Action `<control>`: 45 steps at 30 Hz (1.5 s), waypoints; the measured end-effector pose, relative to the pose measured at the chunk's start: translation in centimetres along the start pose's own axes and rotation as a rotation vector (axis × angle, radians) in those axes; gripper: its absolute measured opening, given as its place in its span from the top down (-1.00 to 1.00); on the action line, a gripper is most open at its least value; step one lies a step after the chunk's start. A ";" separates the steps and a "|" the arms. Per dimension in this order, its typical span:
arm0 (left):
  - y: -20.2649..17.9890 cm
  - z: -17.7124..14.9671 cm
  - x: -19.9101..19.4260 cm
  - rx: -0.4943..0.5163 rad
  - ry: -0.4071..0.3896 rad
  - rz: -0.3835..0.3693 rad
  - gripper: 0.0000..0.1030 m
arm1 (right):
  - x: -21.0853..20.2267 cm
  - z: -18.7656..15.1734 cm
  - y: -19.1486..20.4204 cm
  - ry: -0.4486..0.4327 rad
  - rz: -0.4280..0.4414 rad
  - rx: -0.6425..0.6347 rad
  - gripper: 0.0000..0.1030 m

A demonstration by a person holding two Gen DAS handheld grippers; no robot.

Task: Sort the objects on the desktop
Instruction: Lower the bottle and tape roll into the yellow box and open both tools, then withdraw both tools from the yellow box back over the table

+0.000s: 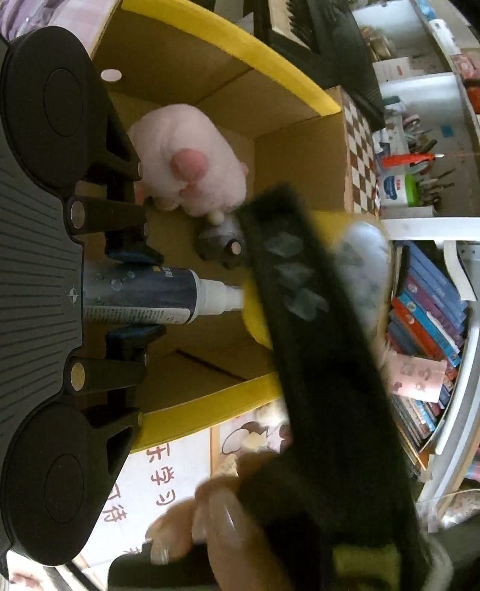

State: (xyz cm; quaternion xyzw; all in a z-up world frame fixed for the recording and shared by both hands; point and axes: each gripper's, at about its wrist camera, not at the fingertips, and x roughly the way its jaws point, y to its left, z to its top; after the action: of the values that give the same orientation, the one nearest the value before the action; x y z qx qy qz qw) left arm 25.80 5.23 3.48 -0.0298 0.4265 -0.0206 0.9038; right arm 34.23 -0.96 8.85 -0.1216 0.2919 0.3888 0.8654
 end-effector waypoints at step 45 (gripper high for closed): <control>3.9 -7.3 -12.1 -0.265 -0.381 0.079 -0.65 | -0.2 -1.2 3.0 0.174 -0.150 -0.247 -0.65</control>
State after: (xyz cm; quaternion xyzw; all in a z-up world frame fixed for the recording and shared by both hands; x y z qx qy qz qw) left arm 12.57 9.65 7.85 -0.1347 0.2480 0.0770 0.9562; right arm 31.42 0.38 8.11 -0.2816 0.3057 0.3440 0.8420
